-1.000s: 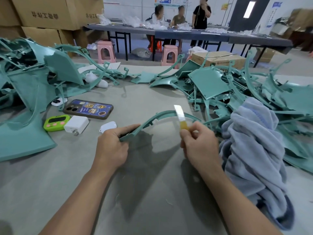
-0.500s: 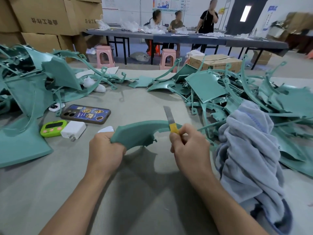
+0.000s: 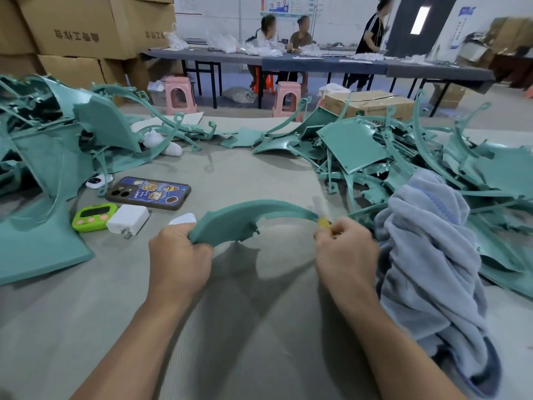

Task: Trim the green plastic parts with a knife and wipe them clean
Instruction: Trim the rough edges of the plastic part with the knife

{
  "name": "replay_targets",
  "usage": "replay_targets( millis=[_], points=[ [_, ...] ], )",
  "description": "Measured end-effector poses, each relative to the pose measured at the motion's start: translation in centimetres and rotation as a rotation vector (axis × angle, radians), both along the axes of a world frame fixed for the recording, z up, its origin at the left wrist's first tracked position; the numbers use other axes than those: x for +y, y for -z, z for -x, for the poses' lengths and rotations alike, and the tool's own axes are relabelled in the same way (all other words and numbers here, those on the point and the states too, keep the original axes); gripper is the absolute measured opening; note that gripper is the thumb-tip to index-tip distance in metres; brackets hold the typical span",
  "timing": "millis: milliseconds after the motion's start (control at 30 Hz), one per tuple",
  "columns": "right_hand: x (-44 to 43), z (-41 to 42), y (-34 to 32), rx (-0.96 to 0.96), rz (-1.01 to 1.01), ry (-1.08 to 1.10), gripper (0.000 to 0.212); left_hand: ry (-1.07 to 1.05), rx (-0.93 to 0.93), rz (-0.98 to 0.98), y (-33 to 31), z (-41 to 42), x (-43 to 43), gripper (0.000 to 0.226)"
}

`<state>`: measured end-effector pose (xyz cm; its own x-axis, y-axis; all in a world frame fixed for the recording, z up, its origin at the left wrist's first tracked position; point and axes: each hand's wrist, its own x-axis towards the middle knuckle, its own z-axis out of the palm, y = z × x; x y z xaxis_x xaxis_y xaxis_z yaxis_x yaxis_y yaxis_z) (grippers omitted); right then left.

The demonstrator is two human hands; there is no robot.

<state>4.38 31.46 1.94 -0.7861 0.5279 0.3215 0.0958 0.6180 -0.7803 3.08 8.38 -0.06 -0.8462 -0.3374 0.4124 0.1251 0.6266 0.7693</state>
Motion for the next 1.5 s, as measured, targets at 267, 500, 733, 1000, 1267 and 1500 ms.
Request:
replay_targets(
  millis=[267,500,733,1000,1267,1500],
  points=[
    [-1.0,-0.2,-0.6,0.09,0.089,-0.174,0.022,0.014,0.006,-0.033,-1.2,-0.3,0.2,0.047],
    [0.4,0.9,0.2,-0.183,-0.023,-0.012,0.034,0.011,-0.03,-0.08,-2.0,-0.4,-0.7,0.061],
    [-0.4,1.0,-0.2,0.037,0.012,-0.133,0.031,-0.034,-0.02,-0.084,-1.4,-0.1,-0.8,0.073],
    [1.7,1.1,0.4,-0.107,-0.069,0.089,0.035,-0.057,-0.071,-0.077,-0.6,0.5,-1.1,0.045],
    [1.1,1.9,0.8,-0.126,-0.032,0.017,0.034,-0.129,-0.072,-0.048,-0.8,0.5,-1.2,0.02],
    [2.6,1.4,0.4,0.039,0.08,0.014,0.033,-0.104,-0.084,-0.075,-1.4,0.0,-1.8,0.016]
  ],
)
